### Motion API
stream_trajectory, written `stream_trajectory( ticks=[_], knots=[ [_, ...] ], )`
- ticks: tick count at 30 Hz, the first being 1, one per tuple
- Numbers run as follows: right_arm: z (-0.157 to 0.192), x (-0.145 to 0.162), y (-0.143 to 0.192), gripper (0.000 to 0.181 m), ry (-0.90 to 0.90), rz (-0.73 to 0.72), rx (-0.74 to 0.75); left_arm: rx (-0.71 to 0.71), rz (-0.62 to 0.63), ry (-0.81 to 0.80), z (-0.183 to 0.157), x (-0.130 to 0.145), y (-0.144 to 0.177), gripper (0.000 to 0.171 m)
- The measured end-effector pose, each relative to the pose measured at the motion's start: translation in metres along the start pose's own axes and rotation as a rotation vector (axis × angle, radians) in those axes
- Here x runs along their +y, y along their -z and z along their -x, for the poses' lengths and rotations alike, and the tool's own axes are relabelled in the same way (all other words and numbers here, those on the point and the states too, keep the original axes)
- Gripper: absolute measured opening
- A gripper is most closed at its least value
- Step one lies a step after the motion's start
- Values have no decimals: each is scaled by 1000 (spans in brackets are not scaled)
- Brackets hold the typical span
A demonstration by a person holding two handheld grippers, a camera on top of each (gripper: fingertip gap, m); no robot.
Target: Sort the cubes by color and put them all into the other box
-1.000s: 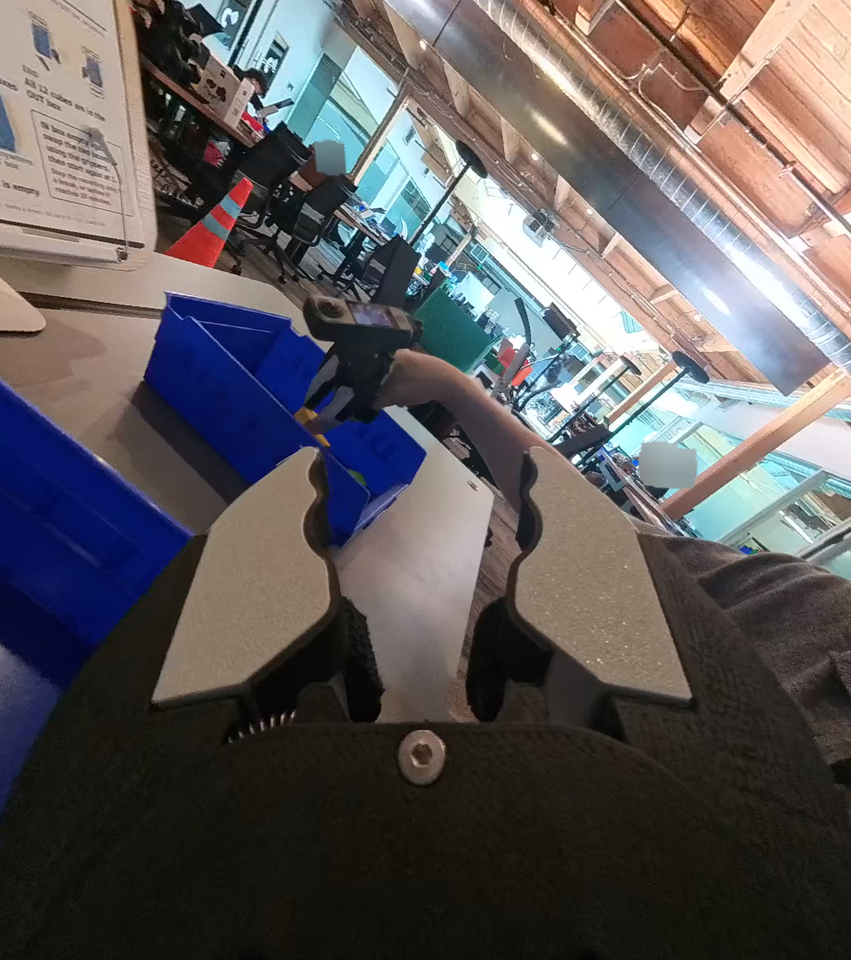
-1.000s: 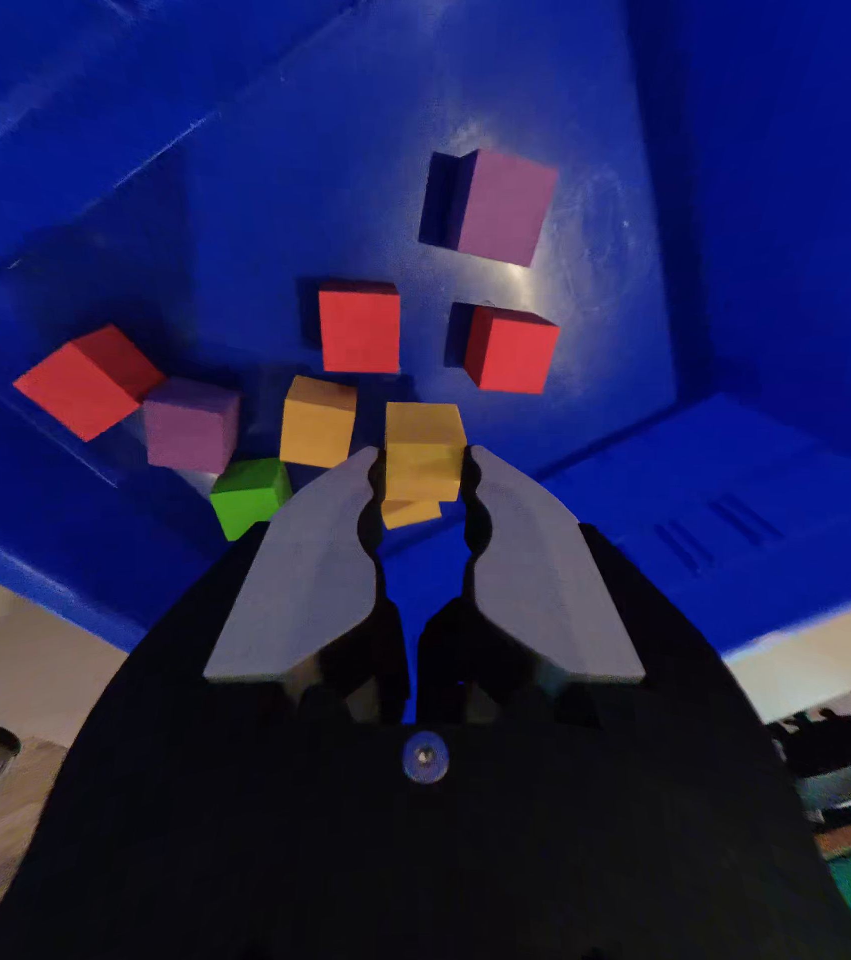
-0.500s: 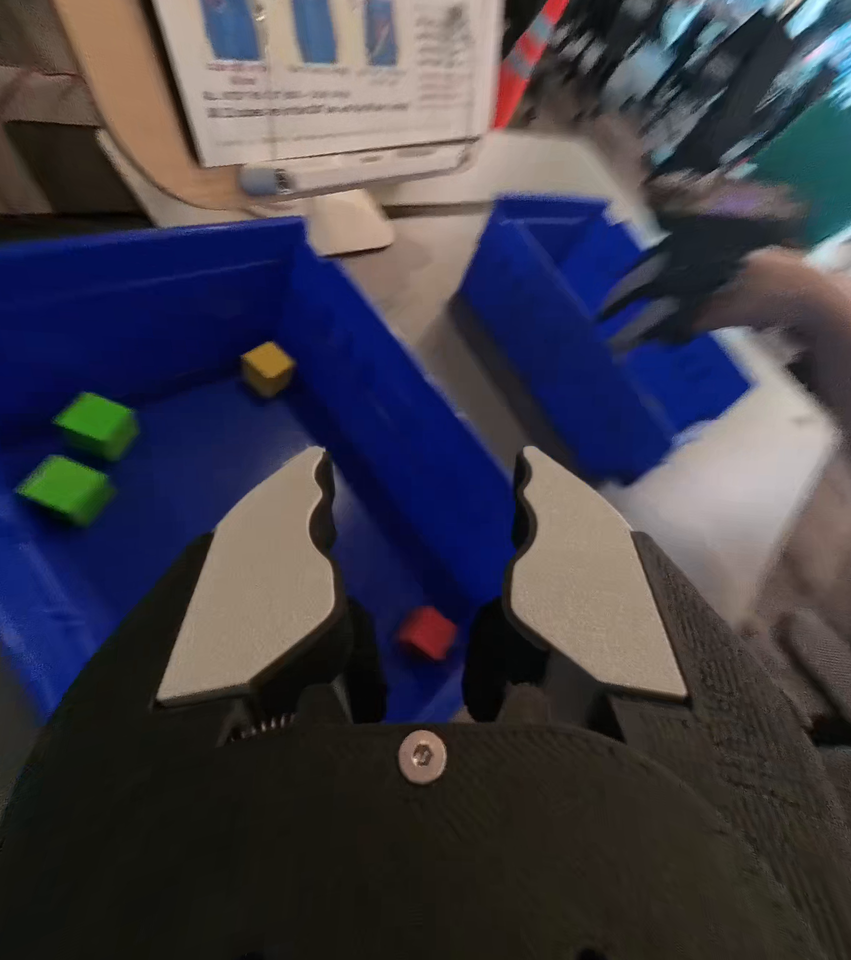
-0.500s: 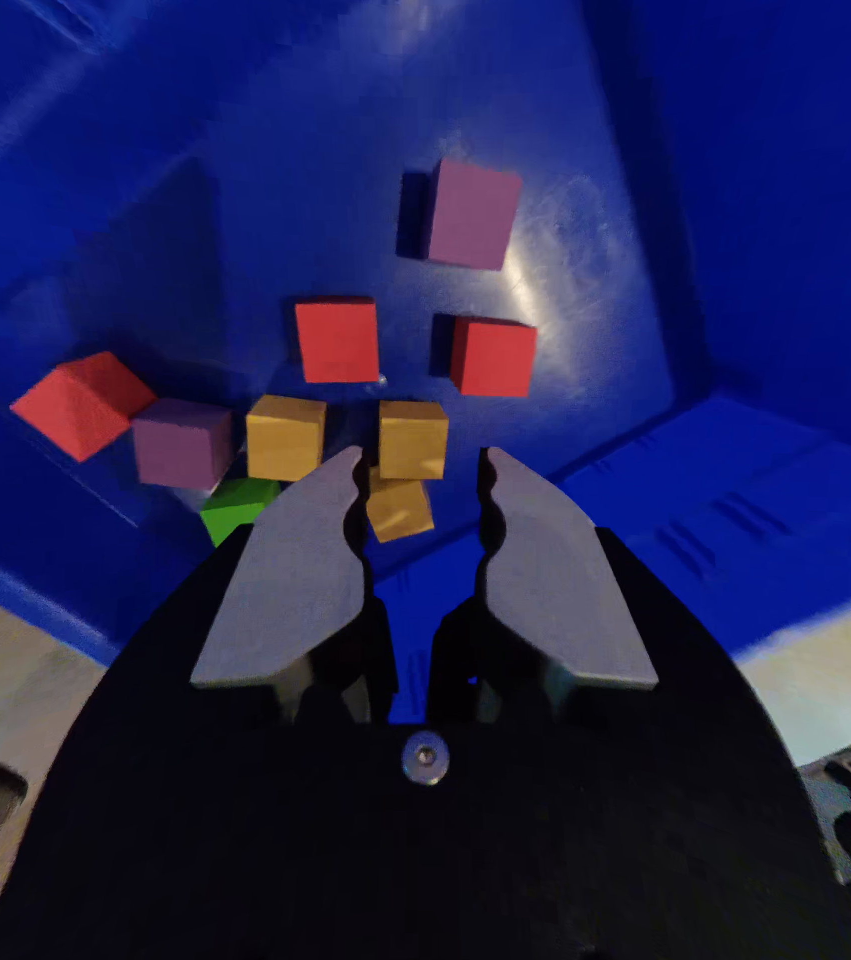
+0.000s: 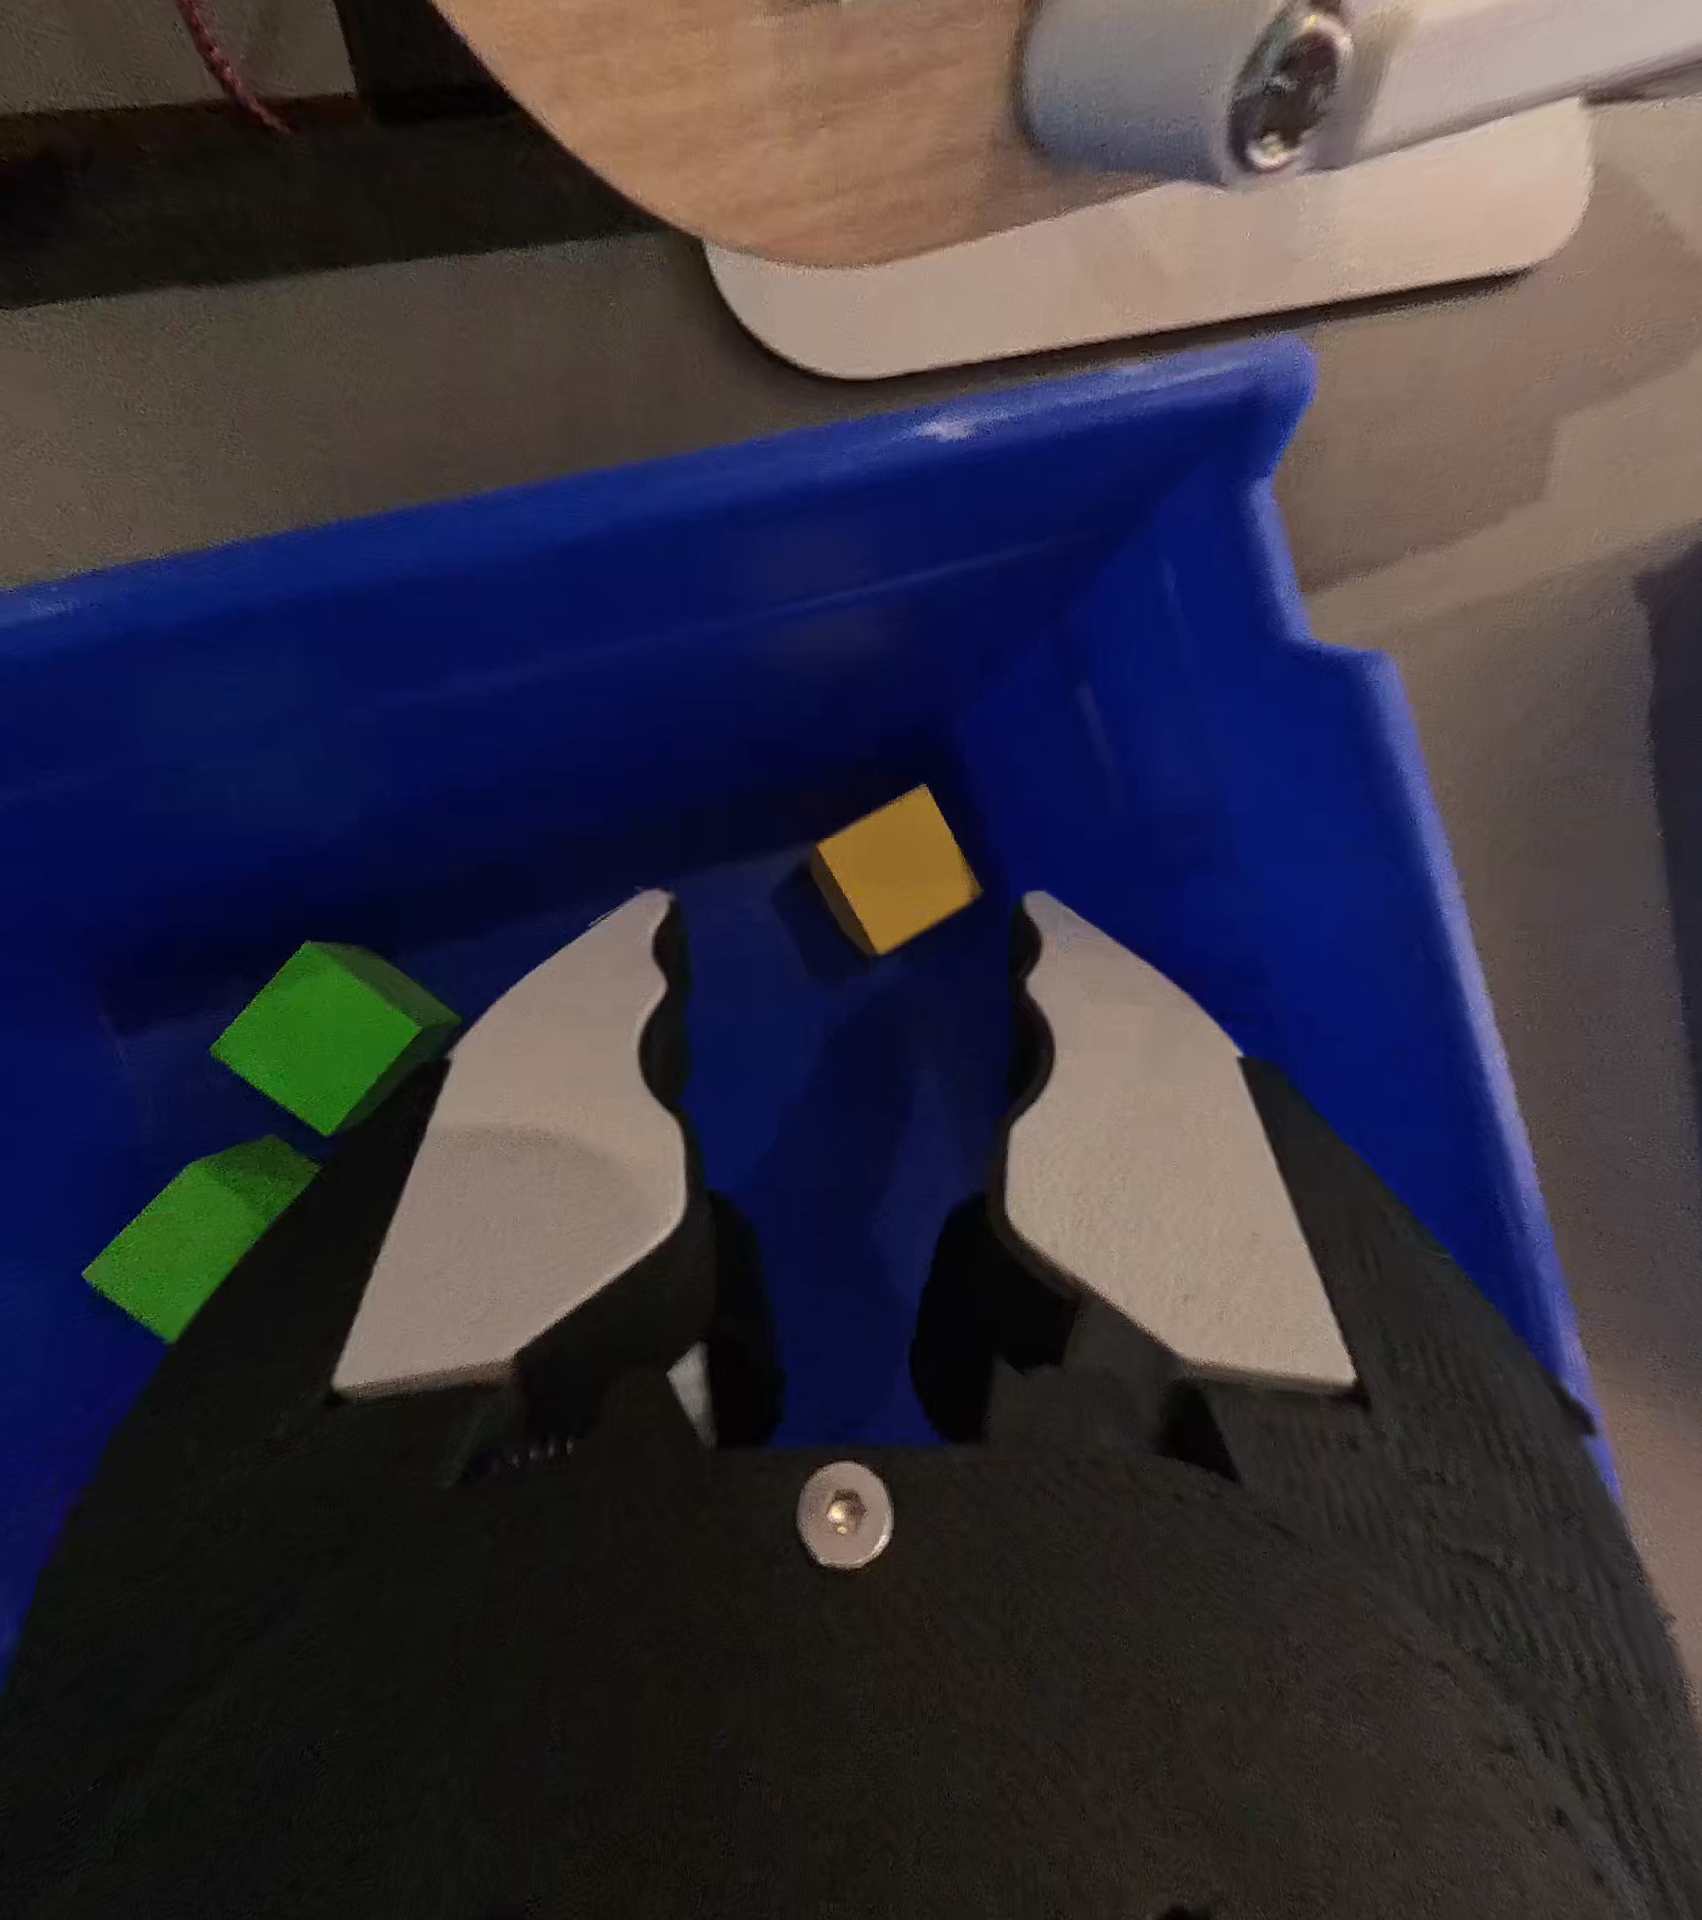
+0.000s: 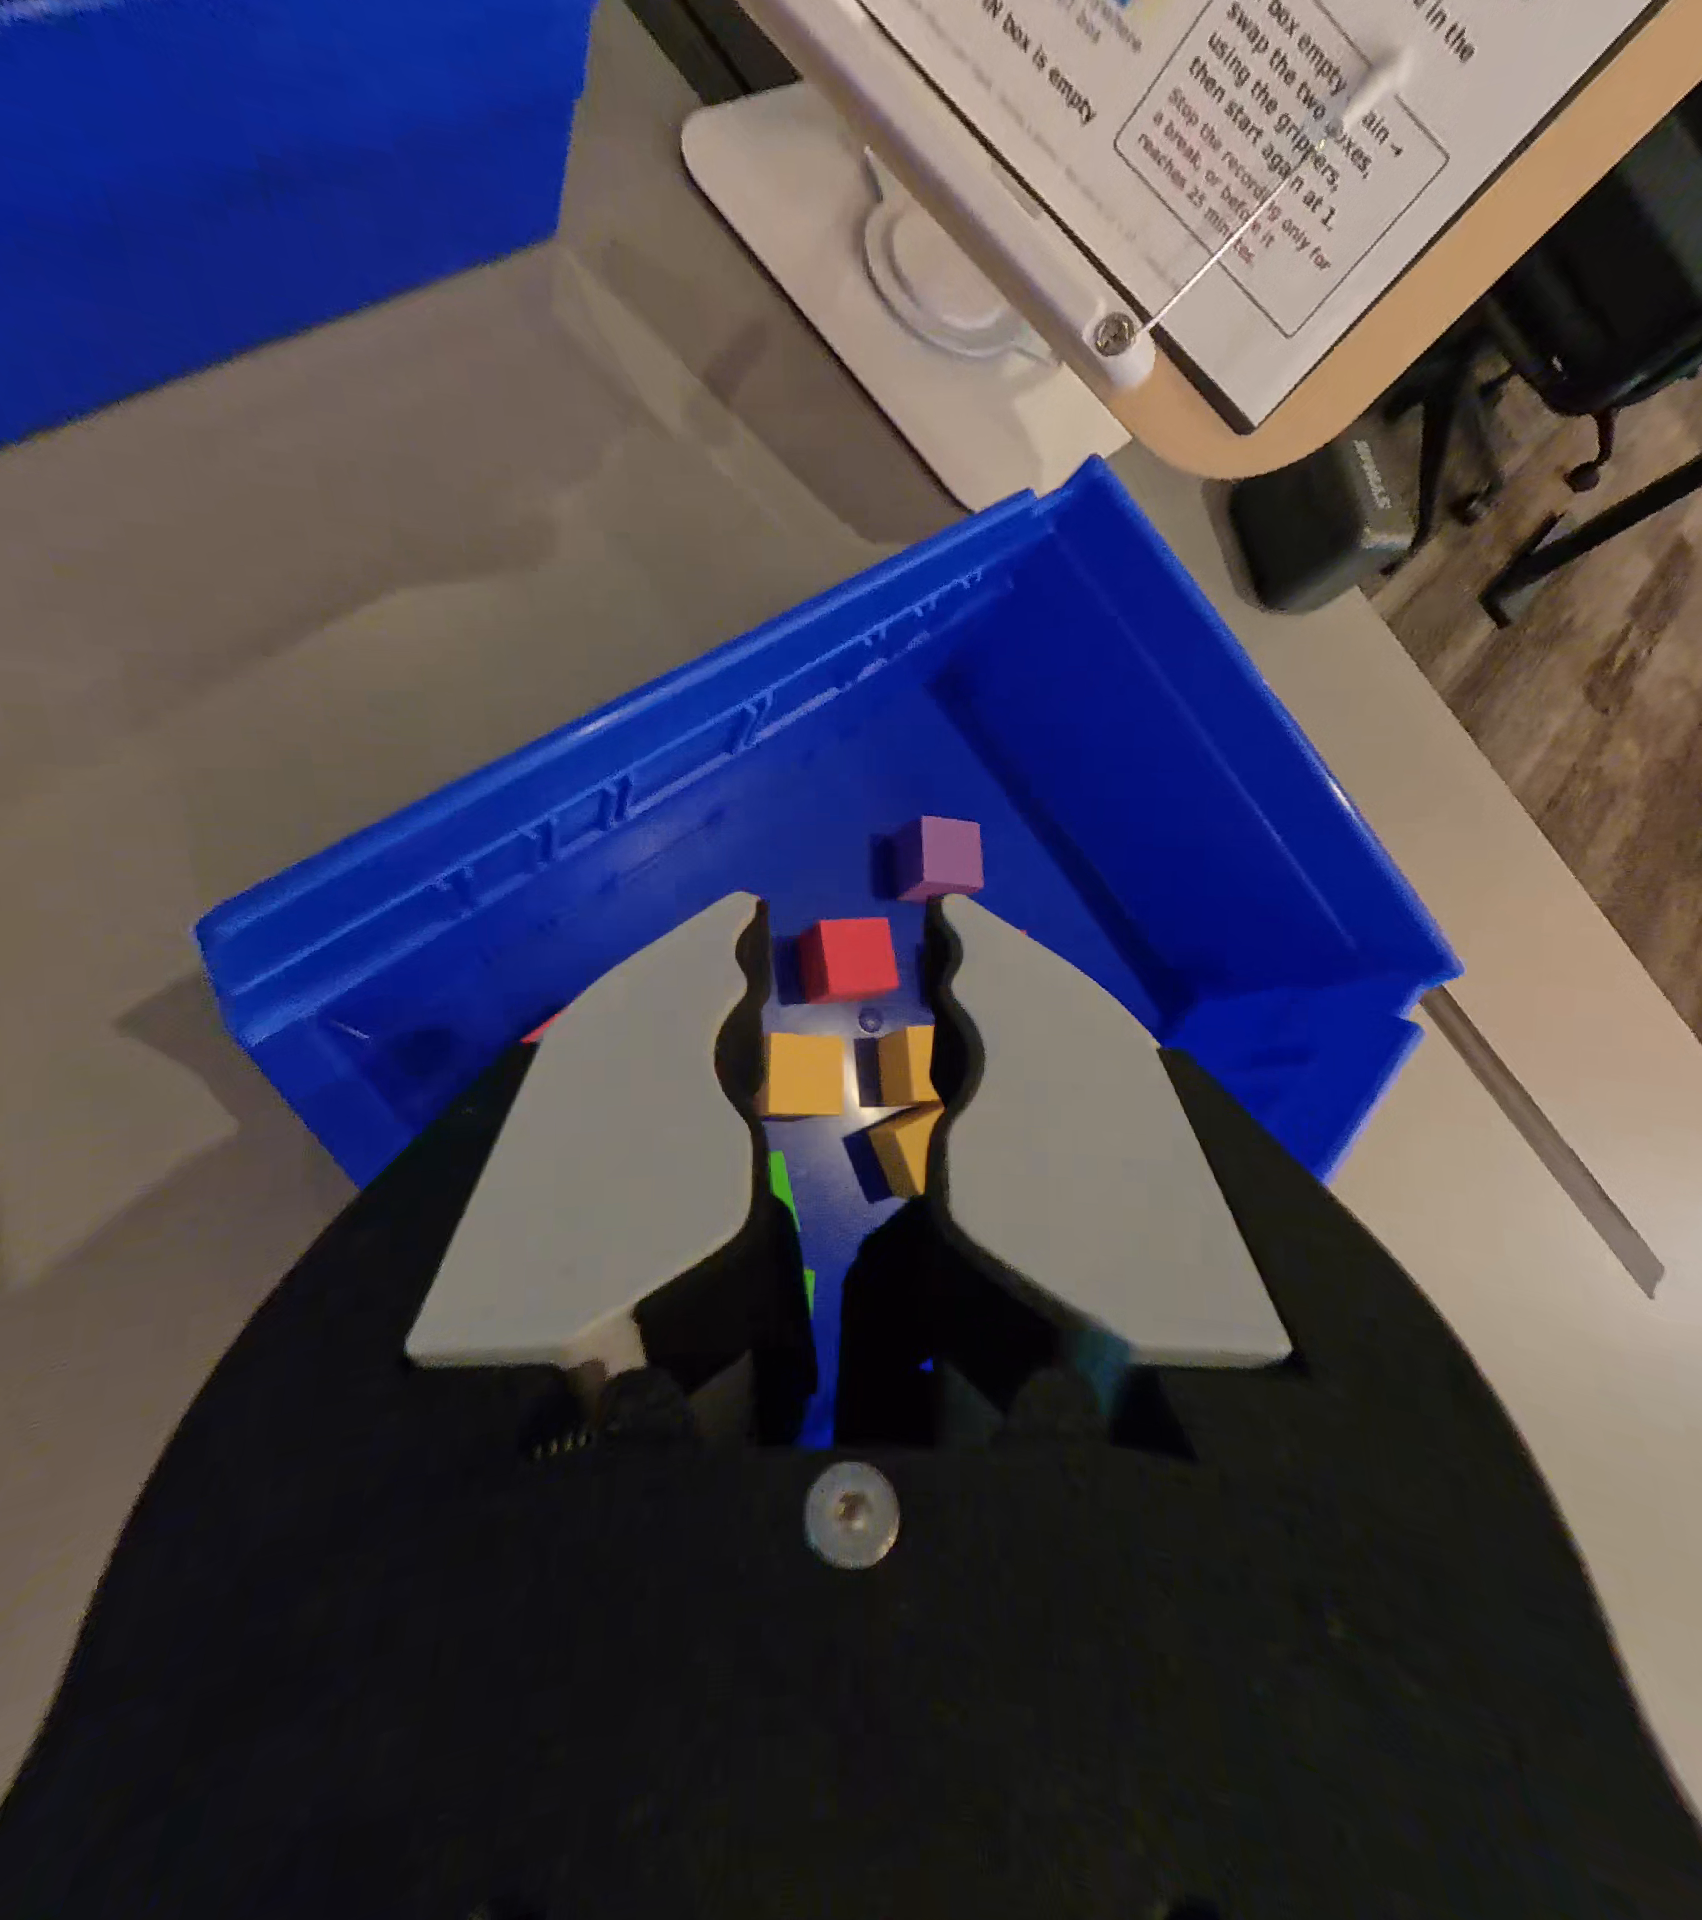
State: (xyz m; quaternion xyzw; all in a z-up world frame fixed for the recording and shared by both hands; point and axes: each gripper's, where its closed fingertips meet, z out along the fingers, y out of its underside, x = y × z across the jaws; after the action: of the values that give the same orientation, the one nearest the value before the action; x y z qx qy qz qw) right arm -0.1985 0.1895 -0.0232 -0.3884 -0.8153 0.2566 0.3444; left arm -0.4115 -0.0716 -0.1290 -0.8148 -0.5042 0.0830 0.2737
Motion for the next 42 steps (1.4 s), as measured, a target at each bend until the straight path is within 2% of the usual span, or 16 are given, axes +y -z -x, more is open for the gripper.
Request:
stream_trajectory(
  ticks=[3,12,14,15,19,22,24,28,30,32,37,42],
  knots=[
    [4,0,1,27,-15,-38,-6,-3,-12,40,-2,-2,-8,55],
    [8,9,3,25,-50,-90,-24,-74,57,44,0,8,-28,58],
    [8,9,6,26,-51,-92,-26,-93,68,29,2,10,-30,46],
    [7,8,8,26,-47,-96,-17,-88,59,22,2,9,-31,31],
    [5,2,18,25,-52,-131,-5,-71,51,31,5,10,-27,30],
    [12,-3,20,25,-44,-150,-21,4,-21,64,4,4,-5,30],
    [29,-17,17,24,-28,-213,-77,166,-93,123,-11,-2,19,30],
    [79,-65,11,25,19,-444,-191,769,-234,294,-70,-8,96,29],
    [104,-87,5,32,30,-540,-239,1030,-248,315,-99,2,136,29],
    [122,-105,-1,41,36,-599,-257,1197,-245,300,-123,19,165,29],
    [149,-144,5,45,93,-742,-218,1459,-185,274,-169,60,208,29],
    [163,-153,8,42,160,-754,-175,1533,-153,276,-183,76,217,29]
  ],
)
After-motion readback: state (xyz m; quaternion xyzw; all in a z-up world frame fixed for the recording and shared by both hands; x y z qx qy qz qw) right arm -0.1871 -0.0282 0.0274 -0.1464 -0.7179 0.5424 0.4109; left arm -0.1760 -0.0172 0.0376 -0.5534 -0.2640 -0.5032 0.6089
